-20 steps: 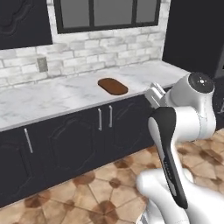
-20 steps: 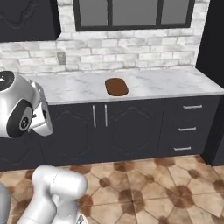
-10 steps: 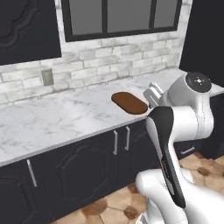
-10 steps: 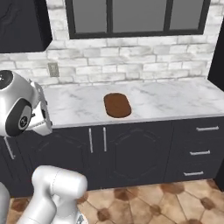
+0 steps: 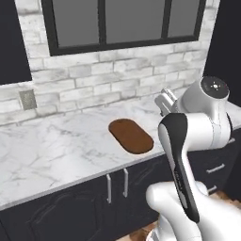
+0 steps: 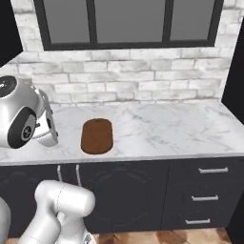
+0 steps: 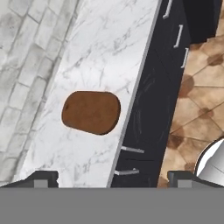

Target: Move the cutting board and knife to the sink. Then move spray from the cabinet to the counter.

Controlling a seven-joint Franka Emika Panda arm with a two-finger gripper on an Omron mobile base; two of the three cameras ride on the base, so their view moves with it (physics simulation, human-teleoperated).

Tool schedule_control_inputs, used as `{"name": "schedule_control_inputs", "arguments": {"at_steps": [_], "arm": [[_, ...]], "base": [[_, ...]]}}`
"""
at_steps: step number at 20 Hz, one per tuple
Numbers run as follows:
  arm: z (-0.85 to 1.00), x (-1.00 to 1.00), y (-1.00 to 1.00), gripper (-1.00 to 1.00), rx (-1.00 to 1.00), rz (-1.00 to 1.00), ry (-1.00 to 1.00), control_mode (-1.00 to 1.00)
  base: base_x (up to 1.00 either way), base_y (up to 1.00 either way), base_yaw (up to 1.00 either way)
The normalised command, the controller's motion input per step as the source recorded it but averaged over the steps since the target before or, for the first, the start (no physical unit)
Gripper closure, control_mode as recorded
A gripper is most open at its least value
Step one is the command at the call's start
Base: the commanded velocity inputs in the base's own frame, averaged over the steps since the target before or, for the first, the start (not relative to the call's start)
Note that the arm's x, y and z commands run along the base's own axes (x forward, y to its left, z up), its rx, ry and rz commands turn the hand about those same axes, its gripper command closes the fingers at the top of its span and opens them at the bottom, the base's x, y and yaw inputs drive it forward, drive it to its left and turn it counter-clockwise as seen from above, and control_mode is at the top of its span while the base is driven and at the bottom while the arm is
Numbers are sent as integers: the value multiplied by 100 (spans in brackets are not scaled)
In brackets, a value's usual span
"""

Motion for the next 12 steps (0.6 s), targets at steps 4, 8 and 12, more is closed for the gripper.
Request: {"name": "schedule_control_inputs", "arguments": {"at_steps": [4, 8, 12], "arm": [[0, 0, 0, -100, 0, 0, 0, 100], [0, 0, 0, -100, 0, 0, 0, 100], [0, 0, 0, -100, 0, 0, 0, 100]], "base": [[43, -45, 25], [1, -6, 12], [0, 12, 0]]}}
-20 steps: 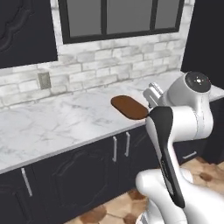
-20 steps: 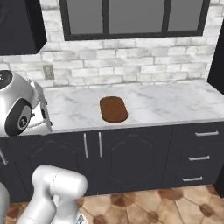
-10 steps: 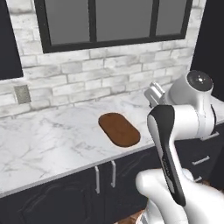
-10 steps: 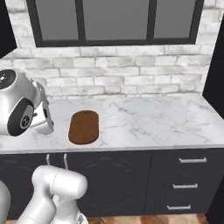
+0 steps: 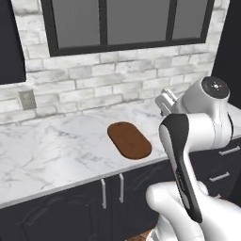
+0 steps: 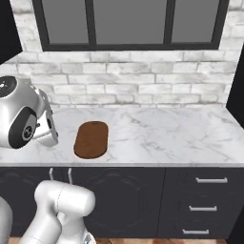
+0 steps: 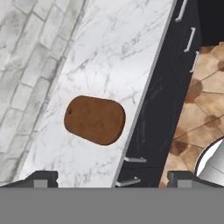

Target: Move the cutting board and knife to the sink. Then move spray from the cabinet to the counter.

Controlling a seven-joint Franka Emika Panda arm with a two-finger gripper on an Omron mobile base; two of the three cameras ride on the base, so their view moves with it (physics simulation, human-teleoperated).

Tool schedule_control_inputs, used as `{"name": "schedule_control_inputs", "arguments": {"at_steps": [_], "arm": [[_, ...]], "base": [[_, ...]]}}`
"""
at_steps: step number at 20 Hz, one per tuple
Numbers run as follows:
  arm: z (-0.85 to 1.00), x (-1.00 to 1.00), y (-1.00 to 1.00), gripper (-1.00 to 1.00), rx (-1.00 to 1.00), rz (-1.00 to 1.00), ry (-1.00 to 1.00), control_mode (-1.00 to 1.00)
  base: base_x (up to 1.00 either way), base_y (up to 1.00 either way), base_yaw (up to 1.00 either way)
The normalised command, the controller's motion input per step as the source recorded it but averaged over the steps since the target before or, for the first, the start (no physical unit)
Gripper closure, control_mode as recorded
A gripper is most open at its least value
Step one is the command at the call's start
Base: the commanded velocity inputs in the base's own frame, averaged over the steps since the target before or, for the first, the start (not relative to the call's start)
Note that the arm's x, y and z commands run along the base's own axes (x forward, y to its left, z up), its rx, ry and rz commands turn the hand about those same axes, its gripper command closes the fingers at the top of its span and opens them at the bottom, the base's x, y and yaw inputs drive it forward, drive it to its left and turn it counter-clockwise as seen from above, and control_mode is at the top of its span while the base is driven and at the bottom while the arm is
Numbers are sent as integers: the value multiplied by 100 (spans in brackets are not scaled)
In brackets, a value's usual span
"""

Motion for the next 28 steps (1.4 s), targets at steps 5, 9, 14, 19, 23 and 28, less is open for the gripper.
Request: {"name": "schedule_control_inputs", "arguments": {"at_steps": [5, 9, 14, 19, 23, 28], "arm": [[0, 0, 0, -100, 0, 0, 0, 100], [0, 0, 0, -100, 0, 0, 0, 100], [0, 0, 0, -100, 0, 0, 0, 100], [0, 0, 0, -100, 0, 0, 0, 100], [0, 0, 0, -100, 0, 0, 0, 100], [-5, 21, -50, -100, 1, 16, 0, -100]], "base": [[11, 68, 0], [20, 72, 0], [28, 6, 0], [39, -1, 0], [28, -15, 1], [3, -4, 1]]}}
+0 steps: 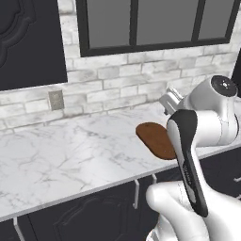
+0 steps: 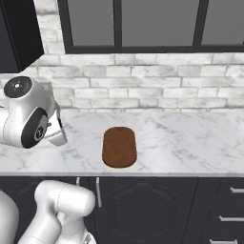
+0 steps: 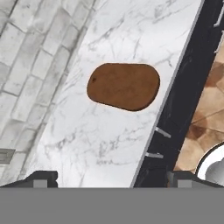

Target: Move the cutting board and knife to the sink. Then move spray from the cabinet to the counter.

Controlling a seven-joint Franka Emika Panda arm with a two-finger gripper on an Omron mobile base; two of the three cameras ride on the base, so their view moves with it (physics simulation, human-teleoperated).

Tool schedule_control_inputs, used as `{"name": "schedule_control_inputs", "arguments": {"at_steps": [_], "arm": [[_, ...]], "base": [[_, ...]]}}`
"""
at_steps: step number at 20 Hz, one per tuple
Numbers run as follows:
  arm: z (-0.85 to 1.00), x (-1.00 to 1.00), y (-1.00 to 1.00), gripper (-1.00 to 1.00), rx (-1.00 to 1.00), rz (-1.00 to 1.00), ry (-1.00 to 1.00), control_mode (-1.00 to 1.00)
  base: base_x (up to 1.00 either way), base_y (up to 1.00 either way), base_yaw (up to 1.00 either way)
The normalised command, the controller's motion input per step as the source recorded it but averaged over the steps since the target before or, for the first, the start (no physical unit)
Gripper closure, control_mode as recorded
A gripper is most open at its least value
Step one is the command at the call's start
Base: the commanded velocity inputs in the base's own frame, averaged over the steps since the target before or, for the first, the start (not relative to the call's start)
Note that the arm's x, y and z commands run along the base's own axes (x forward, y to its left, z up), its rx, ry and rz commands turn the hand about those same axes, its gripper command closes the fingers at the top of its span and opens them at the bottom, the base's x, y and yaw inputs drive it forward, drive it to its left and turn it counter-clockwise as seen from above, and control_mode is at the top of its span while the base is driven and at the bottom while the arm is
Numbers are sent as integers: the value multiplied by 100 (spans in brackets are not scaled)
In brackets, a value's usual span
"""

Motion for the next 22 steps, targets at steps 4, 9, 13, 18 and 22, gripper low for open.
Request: {"name": "schedule_control_inputs", "arguments": {"at_steps": [4, 9, 13, 18, 22], "arm": [[-29, 79, -58, -100, 0, 33, 9, -100], [-20, 76, -34, -100, 0, 27, 13, -100], [-12, 41, -42, -100, 0, 27, 5, -100], [-14, 20, -45, -100, 0, 28, 0, -100], [-30, 64, -42, -100, -1, 25, 4, -100]], "base": [[0, 0, 0], [0, 0, 0], [0, 0, 0], [0, 0, 0], [0, 0, 0]]}}
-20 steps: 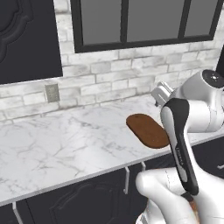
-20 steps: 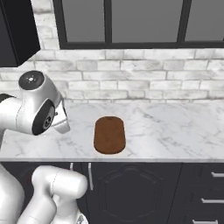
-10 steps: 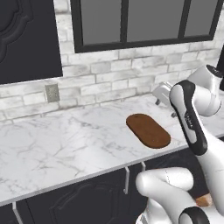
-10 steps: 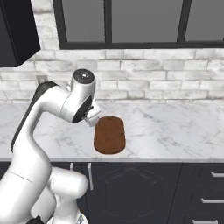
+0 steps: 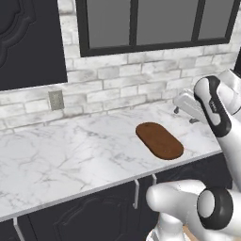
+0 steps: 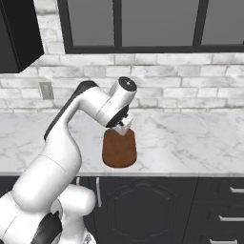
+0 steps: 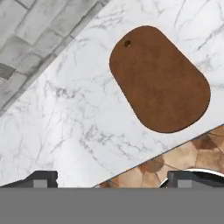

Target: Move the cutting board and knife to the sink. Then move spray from the cabinet to the counter.

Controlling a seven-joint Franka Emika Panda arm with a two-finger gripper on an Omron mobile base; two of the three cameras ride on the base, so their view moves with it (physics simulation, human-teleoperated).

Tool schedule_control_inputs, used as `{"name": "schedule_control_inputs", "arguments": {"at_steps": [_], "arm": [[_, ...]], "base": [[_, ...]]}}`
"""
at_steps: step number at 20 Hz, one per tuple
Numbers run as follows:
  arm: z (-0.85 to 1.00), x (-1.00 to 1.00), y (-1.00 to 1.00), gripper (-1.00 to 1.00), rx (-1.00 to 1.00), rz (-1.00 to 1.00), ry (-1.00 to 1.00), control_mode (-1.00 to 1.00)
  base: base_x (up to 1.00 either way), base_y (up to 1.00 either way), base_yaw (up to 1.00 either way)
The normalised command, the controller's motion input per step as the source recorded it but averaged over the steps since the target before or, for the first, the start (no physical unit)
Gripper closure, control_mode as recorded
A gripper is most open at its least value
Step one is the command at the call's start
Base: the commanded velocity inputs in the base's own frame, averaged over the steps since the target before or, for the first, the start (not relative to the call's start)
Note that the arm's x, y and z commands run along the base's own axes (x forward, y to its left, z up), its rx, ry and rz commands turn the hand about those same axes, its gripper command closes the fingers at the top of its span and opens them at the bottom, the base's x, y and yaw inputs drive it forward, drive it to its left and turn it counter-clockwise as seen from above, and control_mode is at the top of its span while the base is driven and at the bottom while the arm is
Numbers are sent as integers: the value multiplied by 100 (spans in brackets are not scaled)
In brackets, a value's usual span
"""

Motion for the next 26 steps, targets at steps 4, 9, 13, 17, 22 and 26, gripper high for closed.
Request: {"name": "schedule_control_inputs", "arguments": {"at_steps": [4, 9, 13, 17, 22, 26], "arm": [[-33, 92, -3, -100, -12, 21, 14, -100], [-58, 95, 27, -100, -30, 14, 1, -100], [-53, 79, 51, -100, -27, 0, 0, -100], [-6, 4, 22, -100, -5, 0, 5, -100], [-23, 38, 10, -100, -5, 0, 1, -100], [-28, 57, 16, -100, -9, 0, 0, -100]], "base": [[0, 0, 0], [0, 0, 0], [0, 0, 0], [0, 0, 0], [0, 0, 0], [0, 0, 0]]}}
